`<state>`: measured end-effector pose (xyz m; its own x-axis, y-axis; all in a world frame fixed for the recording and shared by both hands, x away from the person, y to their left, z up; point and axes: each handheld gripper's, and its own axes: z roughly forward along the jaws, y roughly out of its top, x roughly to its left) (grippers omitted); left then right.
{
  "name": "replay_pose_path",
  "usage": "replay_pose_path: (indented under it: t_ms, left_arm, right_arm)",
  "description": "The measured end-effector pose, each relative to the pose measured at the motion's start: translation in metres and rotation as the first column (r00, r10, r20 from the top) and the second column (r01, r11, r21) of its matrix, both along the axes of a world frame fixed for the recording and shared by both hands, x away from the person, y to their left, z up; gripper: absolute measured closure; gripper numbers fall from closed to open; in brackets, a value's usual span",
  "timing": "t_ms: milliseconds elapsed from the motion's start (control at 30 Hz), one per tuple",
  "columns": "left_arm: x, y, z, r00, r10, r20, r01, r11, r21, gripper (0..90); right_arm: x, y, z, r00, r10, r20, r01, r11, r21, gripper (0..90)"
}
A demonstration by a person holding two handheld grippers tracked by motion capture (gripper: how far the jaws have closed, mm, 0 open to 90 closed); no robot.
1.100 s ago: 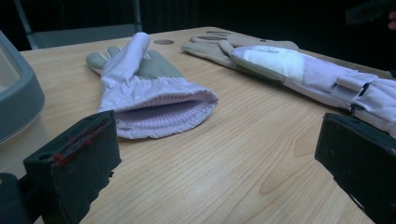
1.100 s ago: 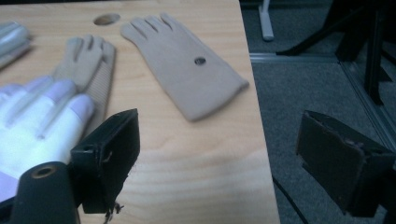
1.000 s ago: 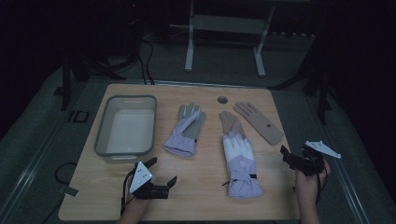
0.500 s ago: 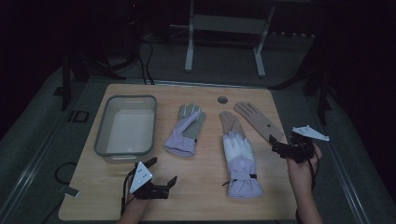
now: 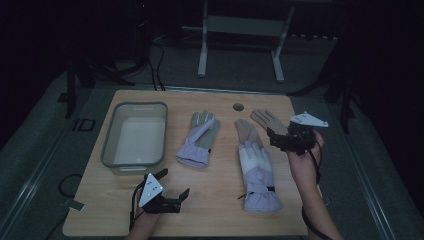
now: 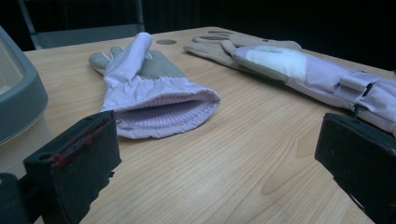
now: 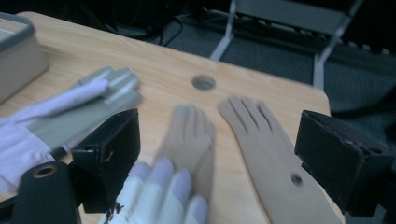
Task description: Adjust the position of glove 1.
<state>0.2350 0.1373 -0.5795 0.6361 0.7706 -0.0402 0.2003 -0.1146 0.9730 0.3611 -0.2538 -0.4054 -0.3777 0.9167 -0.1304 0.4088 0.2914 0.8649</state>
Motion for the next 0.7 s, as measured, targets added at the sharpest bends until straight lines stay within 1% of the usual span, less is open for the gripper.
replay_pose_path:
  t_ms: [100,133,167,267,300,333,367,433,467,500,533,567,600,633,667,700]
  left_arm:
    - [0.0,0.0,0.0,1.0,0.0,-0.002,0.0,1.0,0.002,0.1]
    - [0.0,0.0,0.0,1.0,0.0,-0.003,0.0,1.0,0.001,0.1]
    - [0.0,0.0,0.0,1.0,0.0,-0.003,0.0,1.0,0.001,0.1]
    - [0.0,0.0,0.0,1.0,-0.001,-0.002,0.001,1.0,0.0,0.1]
    - [0.0,0.0,0.0,1.0,-0.001,-0.001,0.001,1.0,0.002,0.1]
    - [0.0,0.0,0.0,1.0,-0.002,0.0,0.002,1.0,0.004,0.1]
    - [0.0,0.0,0.0,1.0,-0.002,0.001,0.002,1.0,0.005,0.1]
    - [0.0,0.0,0.0,1.0,-0.002,0.0,0.002,1.0,0.002,0.1]
    - [0.0,0.0,0.0,1.0,-0.002,0.001,0.002,1.0,0.005,0.1]
    - [0.0,0.0,0.0,1.0,-0.002,0.001,0.002,1.0,0.004,0.1]
    - [0.0,0.0,0.0,1.0,-0.004,0.002,0.004,1.0,0.007,0.1]
    - [0.0,0.0,0.0,1.0,-0.004,0.002,0.004,1.0,0.008,0.1]
    - [0.0,-0.001,0.0,1.0,-0.007,0.001,0.007,1.0,0.006,0.1]
    - [0.0,-0.001,0.0,1.0,-0.007,0.003,0.007,0.9999,0.01,0.1]
    - [0.0,-0.001,0.0,1.0,-0.007,0.004,0.007,0.9999,0.012,0.1]
    - [0.0,-0.001,0.0,1.0,-0.007,0.004,0.007,0.9999,0.01,0.1]
  right_arm:
    - [0.006,0.016,0.003,0.9996,0.027,-0.004,-0.027,0.9991,-0.033,14.2]
    - [0.011,0.028,0.006,0.9987,0.048,-0.015,-0.049,0.998,-0.041,14.0]
    - [0.011,0.028,0.006,0.9987,0.048,-0.015,-0.049,0.998,-0.041,14.0]
    - [0.016,0.043,0.009,0.9971,0.071,-0.028,-0.072,0.9967,-0.038,13.5]
    - [0.019,0.054,0.011,0.9956,0.088,-0.032,-0.089,0.9957,-0.026,13.4]
    - [0.019,0.054,0.011,0.9956,0.088,-0.032,-0.089,0.9957,-0.026,13.4]
    - [0.021,0.059,0.012,0.9941,0.103,-0.034,-0.104,0.9942,-0.025,13.3]
    - [0.025,0.07,0.013,0.9926,0.117,-0.033,-0.118,0.9926,-0.031,13.2]
    - [0.03,0.083,0.013,0.9891,0.142,-0.04,-0.143,0.9887,-0.044,12.6]
    - [0.031,0.088,0.013,0.9879,0.149,-0.043,-0.151,0.9874,-0.047,12.6]
    - [0.031,0.088,0.013,0.9879,0.149,-0.043,-0.151,0.9874,-0.047,12.6]
    - [0.033,0.094,0.013,0.9855,0.163,-0.049,-0.165,0.985,-0.05,12.6]
    - [0.038,0.107,0.011,0.9824,0.178,-0.057,-0.182,0.9815,-0.061,13.0]
    - [0.038,0.107,0.011,0.9824,0.178,-0.057,-0.182,0.9815,-0.061,13.0]
    - [0.042,0.118,0.009,0.9775,0.198,-0.073,-0.202,0.9776,-0.058,13.1]
    - [0.042,0.118,0.009,0.9775,0.198,-0.073,-0.202,0.9776,-0.058,13.1]
